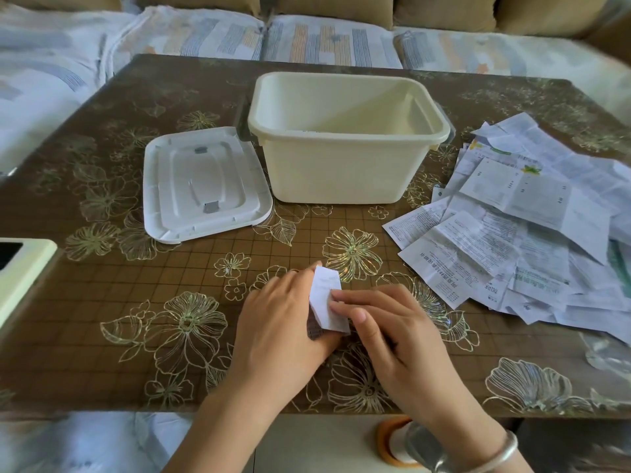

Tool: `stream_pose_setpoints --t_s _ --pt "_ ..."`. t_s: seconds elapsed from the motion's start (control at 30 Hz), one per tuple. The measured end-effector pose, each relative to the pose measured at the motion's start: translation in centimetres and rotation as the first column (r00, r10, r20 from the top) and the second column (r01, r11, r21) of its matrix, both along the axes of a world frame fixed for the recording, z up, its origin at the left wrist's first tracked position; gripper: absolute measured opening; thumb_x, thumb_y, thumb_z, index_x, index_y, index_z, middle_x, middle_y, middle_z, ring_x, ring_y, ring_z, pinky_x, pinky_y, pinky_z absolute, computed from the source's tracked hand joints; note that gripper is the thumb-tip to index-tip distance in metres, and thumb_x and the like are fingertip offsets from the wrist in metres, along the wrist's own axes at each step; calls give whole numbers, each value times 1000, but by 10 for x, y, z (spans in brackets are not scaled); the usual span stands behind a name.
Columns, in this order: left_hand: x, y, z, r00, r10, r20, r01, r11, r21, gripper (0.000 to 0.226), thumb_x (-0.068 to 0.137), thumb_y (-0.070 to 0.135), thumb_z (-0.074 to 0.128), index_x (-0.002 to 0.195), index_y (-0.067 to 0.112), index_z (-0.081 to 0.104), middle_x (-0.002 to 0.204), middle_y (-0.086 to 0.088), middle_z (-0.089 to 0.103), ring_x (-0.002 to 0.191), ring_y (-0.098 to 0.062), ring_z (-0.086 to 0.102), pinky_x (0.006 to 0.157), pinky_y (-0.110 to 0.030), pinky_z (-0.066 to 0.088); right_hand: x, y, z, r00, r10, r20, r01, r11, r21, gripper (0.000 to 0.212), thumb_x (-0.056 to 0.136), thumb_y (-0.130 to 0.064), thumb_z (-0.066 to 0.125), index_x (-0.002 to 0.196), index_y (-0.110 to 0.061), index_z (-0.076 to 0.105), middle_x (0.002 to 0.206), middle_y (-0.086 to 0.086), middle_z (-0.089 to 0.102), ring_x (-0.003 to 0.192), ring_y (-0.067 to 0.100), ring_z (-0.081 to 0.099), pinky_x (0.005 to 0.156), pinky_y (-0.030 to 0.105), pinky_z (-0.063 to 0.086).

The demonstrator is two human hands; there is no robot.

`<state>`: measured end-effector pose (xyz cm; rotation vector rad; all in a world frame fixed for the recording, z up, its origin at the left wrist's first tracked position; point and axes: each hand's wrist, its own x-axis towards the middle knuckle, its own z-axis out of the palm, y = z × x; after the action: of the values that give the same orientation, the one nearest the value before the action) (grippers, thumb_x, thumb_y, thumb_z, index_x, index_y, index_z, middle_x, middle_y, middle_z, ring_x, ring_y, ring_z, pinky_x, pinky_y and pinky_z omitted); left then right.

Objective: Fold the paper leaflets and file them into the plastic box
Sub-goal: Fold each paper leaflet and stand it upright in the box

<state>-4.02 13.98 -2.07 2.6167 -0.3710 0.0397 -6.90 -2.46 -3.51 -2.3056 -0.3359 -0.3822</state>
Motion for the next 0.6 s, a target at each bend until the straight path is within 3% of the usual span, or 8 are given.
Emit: stream_pose_setpoints --t_s 0.07,0.13,0.2,0.3,0.43,0.5,0.6 --pt "-2 0 -4 1000 14 -7 -14 999 -51 84 77 55 69 148 28 33 135 12 53 122 -12 49 96 -28 33 0 0 -3 999 9 36 -8 999 -44 39 101 -37 37 106 -25 73 115 -23 63 106 8 53 86 29 46" --pt "-5 1 -7 1000 13 18 -11 996 -88 90 75 53 72 150 24 31 133 9 55 117 -14 52 98 -31 36 -1 0 -6 999 16 51 -11 997 -81 36 100 -35 39 107 -26 73 116 -23 63 106 10 53 85 32 46" --pt "-7 4 -9 999 1 36 3 994 -112 91 72 57 67 149 24 32 124 7 53 102 -15 56 90 -33 44 -1 -1 -7 998 22 58 -15 991 -133 34 99 -34 41 107 -26 73 117 -21 63 107 12 53 83 36 47" --pt "-7 11 -9 997 -11 76 21 991 -134 91 67 65 54 146 26 36 139 9 37 90 -11 56 75 -29 53 -1 -1 -7 998 31 59 -19 981 -196 33 98 -34 42 105 -24 73 119 -19 62 106 14 52 81 38 47" --pt "-5 22 -9 986 -71 154 97 981 -168 61 66 60 67 116 27 56 133 10 40 82 -2 53 62 -18 49 -1 -1 -6 998 47 49 -34 971 -239 30 97 -33 45 107 -24 72 120 -17 60 107 15 50 82 38 46" --pt "-5 26 -11 976 -120 179 150 975 -164 39 71 55 68 97 28 61 115 16 49 85 -3 55 66 -25 51 -1 -1 -7 998 56 41 -44 969 -245 31 97 -34 44 107 -25 72 121 -16 60 106 16 50 82 38 46" --pt "-5 29 -12 960 -176 217 208 969 -134 25 77 52 63 85 29 65 94 19 56 90 -7 55 71 -31 50 0 -2 -8 997 66 38 -56 974 -221 32 97 -35 44 108 -25 72 121 -16 59 106 16 49 83 38 46"
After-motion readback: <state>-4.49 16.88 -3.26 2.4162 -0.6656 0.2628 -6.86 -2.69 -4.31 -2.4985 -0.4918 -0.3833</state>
